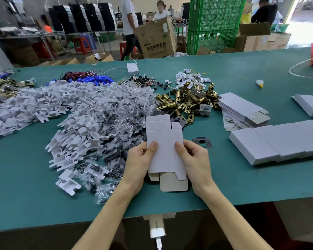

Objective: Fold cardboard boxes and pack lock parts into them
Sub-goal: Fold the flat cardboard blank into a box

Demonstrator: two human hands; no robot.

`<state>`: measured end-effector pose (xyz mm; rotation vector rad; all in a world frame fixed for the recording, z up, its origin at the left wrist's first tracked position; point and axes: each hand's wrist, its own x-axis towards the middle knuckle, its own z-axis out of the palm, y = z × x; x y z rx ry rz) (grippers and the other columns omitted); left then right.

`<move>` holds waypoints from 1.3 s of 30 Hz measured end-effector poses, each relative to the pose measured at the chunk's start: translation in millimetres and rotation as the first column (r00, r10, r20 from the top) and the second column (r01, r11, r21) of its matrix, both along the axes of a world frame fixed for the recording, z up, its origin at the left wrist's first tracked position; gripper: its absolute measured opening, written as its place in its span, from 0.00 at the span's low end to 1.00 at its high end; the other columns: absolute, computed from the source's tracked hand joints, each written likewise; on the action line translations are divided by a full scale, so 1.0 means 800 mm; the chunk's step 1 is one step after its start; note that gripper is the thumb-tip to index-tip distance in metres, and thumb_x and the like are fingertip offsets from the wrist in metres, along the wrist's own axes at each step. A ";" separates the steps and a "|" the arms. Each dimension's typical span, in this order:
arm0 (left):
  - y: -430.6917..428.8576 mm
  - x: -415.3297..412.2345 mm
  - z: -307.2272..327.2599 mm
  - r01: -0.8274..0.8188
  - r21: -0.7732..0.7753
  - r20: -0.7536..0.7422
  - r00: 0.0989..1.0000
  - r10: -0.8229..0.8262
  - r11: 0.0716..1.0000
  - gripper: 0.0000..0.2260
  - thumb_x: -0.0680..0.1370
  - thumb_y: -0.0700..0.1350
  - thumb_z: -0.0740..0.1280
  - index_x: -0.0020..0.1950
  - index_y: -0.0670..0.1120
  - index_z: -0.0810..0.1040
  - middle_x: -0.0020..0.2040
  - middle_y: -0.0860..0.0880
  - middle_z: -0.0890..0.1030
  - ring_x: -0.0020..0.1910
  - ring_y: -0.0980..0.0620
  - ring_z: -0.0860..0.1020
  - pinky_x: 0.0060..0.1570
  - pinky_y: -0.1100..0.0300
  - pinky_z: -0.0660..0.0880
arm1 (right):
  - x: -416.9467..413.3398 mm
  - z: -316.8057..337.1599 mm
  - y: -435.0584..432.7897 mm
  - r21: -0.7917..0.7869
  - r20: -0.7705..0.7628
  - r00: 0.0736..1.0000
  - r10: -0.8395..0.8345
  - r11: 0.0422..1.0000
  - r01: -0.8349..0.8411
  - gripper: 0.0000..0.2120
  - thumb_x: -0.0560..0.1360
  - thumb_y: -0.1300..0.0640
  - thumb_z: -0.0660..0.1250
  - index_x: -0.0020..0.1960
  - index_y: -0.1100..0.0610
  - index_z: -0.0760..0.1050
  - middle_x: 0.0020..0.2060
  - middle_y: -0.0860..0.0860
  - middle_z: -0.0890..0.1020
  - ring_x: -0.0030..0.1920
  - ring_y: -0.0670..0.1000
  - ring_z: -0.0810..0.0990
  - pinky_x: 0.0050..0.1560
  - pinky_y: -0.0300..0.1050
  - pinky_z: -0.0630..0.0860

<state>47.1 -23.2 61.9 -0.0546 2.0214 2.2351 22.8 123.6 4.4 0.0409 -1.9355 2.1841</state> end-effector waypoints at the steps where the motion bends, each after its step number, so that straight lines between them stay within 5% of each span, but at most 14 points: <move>1: 0.000 0.000 0.000 0.001 0.009 0.002 1.000 -0.001 1.000 0.70 0.41 0.80 0.75 0.69 0.31 0.75 0.66 0.27 0.77 0.66 0.29 0.76 0.71 0.34 0.70 | 0.000 0.000 0.001 -0.008 0.005 1.000 -0.006 1.000 0.006 0.08 0.81 0.55 0.69 0.50 0.57 0.84 0.46 0.56 0.87 0.49 0.64 0.84 0.50 0.66 0.80; 17: 0.001 0.006 0.008 -0.007 0.001 -0.036 0.999 0.007 1.000 0.74 0.39 0.82 0.72 0.69 0.30 0.73 0.66 0.26 0.76 0.59 0.39 0.76 0.70 0.38 0.70 | -0.001 -0.002 0.002 0.032 0.035 0.999 0.018 0.999 -0.019 0.07 0.80 0.55 0.70 0.51 0.57 0.84 0.46 0.53 0.88 0.48 0.57 0.86 0.51 0.60 0.84; 22: -0.001 0.006 0.009 -0.028 -0.016 -0.019 0.999 0.028 0.999 0.74 0.41 0.85 0.68 0.71 0.31 0.72 0.67 0.26 0.74 0.61 0.31 0.75 0.69 0.37 0.69 | -0.003 -0.001 -0.002 0.045 0.065 0.998 -0.017 0.999 0.014 0.13 0.83 0.47 0.65 0.65 0.50 0.74 0.43 0.52 0.87 0.47 0.52 0.86 0.49 0.50 0.82; 28: 0.001 0.008 0.014 -0.027 0.060 0.003 1.000 0.026 0.998 0.73 0.39 0.81 0.73 0.72 0.34 0.72 0.69 0.29 0.75 0.59 0.39 0.75 0.67 0.38 0.71 | -0.004 0.001 -0.003 -0.002 0.037 0.999 -0.025 1.000 0.025 0.15 0.84 0.46 0.62 0.69 0.48 0.72 0.49 0.46 0.87 0.51 0.46 0.85 0.51 0.47 0.80; 34: 0.001 0.008 0.013 -0.033 0.118 -0.001 0.999 0.033 0.993 0.71 0.41 0.80 0.75 0.78 0.43 0.69 0.73 0.34 0.74 0.64 0.41 0.74 0.68 0.38 0.70 | 0.000 0.007 -0.003 -0.020 -0.030 0.999 0.037 0.999 -0.037 0.24 0.81 0.42 0.63 0.76 0.44 0.68 0.46 0.54 0.85 0.49 0.50 0.85 0.48 0.42 0.82; 39: -0.002 0.007 0.010 -0.024 0.092 -0.021 0.999 0.026 0.995 0.68 0.45 0.81 0.73 0.77 0.45 0.70 0.74 0.36 0.74 0.66 0.42 0.74 0.71 0.37 0.68 | 0.003 0.011 -0.004 -0.030 -0.009 0.995 0.097 0.995 -0.097 0.20 0.83 0.53 0.66 0.74 0.45 0.70 0.47 0.58 0.85 0.50 0.55 0.86 0.47 0.53 0.83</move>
